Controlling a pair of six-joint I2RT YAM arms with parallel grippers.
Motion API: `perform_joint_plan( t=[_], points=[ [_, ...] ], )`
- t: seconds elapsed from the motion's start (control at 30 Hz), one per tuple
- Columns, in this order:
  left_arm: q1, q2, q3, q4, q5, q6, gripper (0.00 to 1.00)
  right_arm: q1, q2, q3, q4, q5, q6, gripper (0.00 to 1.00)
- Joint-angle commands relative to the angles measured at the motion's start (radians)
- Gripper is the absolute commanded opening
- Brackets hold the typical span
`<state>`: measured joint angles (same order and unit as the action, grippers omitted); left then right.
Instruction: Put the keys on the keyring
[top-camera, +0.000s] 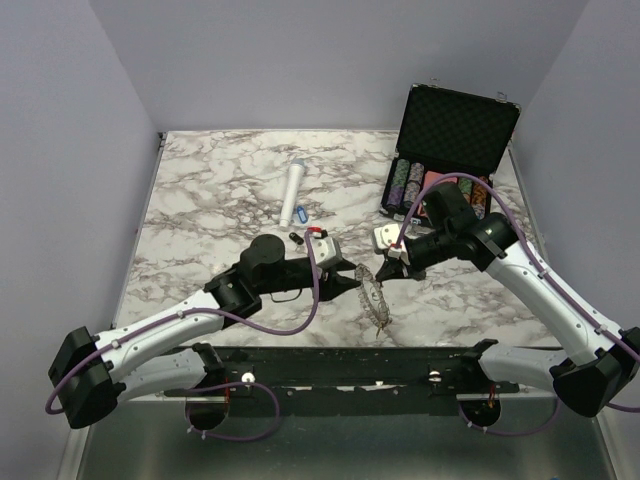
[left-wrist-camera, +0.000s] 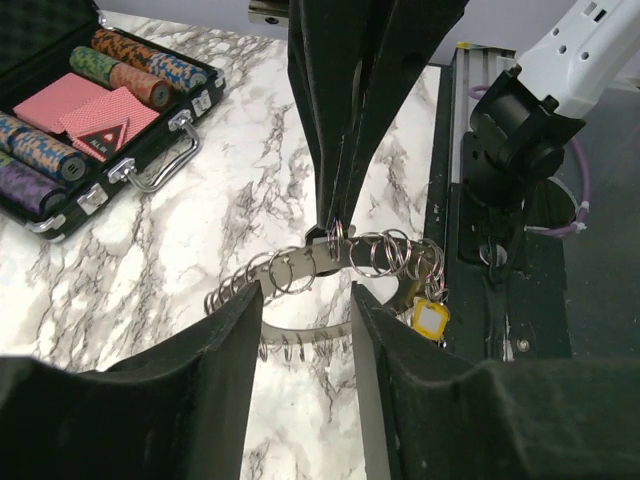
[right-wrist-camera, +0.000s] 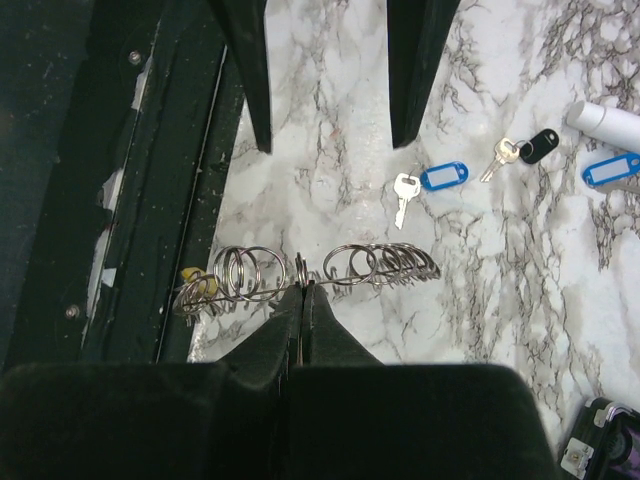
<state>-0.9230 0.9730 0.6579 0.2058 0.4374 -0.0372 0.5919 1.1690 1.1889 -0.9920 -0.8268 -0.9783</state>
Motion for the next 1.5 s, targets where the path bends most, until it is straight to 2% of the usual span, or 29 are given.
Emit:
perform_joint_plan(
  t=[0.0, 0.17, 0.37, 0.8, 1.27, 1.37, 1.47],
  points=[
    [0.0, 0.075, 0.057, 0.105, 0.104, 0.008, 0.46, 0.003, -0.009, 0.015, -0.014, -0.005, -0.017, 0.0],
    [-0.01, 0.113, 0.055, 0.181, 0.145, -0.024, 0.42, 0.003, -0.014, 0.003, -0.004, -0.008, -0.002, 0.0],
    [-0.033, 0.151, 0.059, 0.196, 0.129, -0.038, 0.4, 0.003, -0.02, -0.011, 0.012, -0.02, 0.023, 0.0],
    [-0.046, 0.179, 0.086, 0.106, 0.035, 0.019, 0.3, 0.003, -0.02, -0.012, 0.03, -0.037, 0.056, 0.0],
    [-0.046, 0.205, 0.091, 0.081, 0.029, 0.023, 0.29, 0.003, -0.02, -0.008, 0.041, -0.047, 0.082, 0.0],
    [-0.046, 0.21, 0.098, 0.081, 0.034, 0.023, 0.22, 0.003, -0.019, -0.014, 0.042, -0.051, 0.086, 0.0],
    [-0.046, 0.216, 0.109, 0.064, 0.047, 0.028, 0.08, 0.003, -0.023, -0.017, 0.042, -0.052, 0.087, 0.0]
  ],
)
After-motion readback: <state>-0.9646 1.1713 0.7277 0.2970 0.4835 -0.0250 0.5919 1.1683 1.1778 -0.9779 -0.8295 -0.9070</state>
